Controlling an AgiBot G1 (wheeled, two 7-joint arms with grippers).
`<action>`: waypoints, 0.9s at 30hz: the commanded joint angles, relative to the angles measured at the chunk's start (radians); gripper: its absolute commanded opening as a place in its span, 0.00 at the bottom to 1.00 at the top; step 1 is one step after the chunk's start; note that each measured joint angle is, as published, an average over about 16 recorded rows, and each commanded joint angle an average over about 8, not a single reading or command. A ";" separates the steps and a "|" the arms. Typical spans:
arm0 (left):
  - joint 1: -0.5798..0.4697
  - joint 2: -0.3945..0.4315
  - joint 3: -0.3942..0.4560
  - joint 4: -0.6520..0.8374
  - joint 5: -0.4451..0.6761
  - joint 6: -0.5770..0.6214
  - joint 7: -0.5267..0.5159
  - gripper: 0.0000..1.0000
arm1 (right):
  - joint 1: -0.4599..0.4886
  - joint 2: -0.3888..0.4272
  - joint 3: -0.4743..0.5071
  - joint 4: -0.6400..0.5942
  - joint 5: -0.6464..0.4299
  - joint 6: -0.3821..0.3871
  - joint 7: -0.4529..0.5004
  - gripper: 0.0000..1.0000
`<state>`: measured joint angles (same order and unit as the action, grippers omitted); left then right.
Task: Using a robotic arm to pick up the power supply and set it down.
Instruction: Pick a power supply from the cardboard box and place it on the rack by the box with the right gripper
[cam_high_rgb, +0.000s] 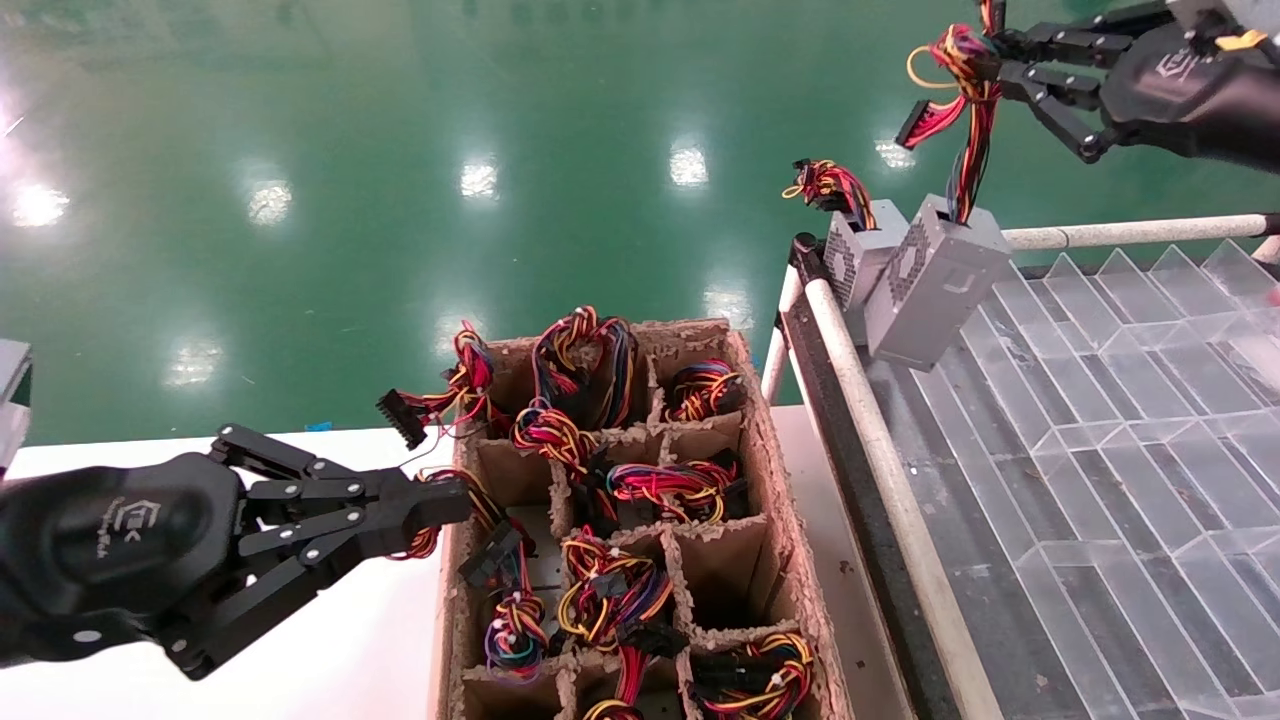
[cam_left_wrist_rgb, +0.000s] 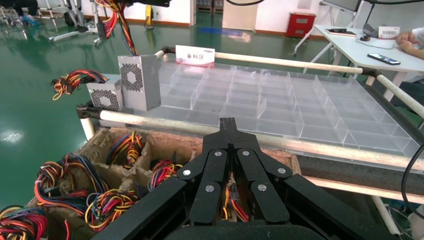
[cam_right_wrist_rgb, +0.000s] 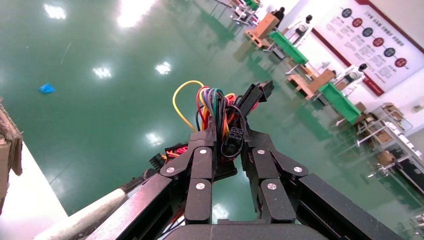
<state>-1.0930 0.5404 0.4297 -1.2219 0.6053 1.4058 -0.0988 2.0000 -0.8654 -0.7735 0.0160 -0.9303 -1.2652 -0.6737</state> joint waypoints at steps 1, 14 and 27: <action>0.000 0.000 0.000 0.000 0.000 0.000 0.000 0.00 | 0.004 -0.004 -0.003 0.000 -0.004 0.002 -0.006 0.00; 0.000 0.000 0.000 0.000 0.000 0.000 0.000 0.00 | -0.018 -0.053 -0.010 -0.011 -0.014 0.058 -0.045 0.00; 0.000 0.000 0.000 0.000 0.000 0.000 0.000 0.00 | -0.042 -0.120 -0.006 -0.011 -0.009 0.097 -0.058 0.00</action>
<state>-1.0930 0.5404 0.4297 -1.2219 0.6053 1.4058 -0.0988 1.9578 -0.9828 -0.7823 0.0047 -0.9432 -1.1712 -0.7331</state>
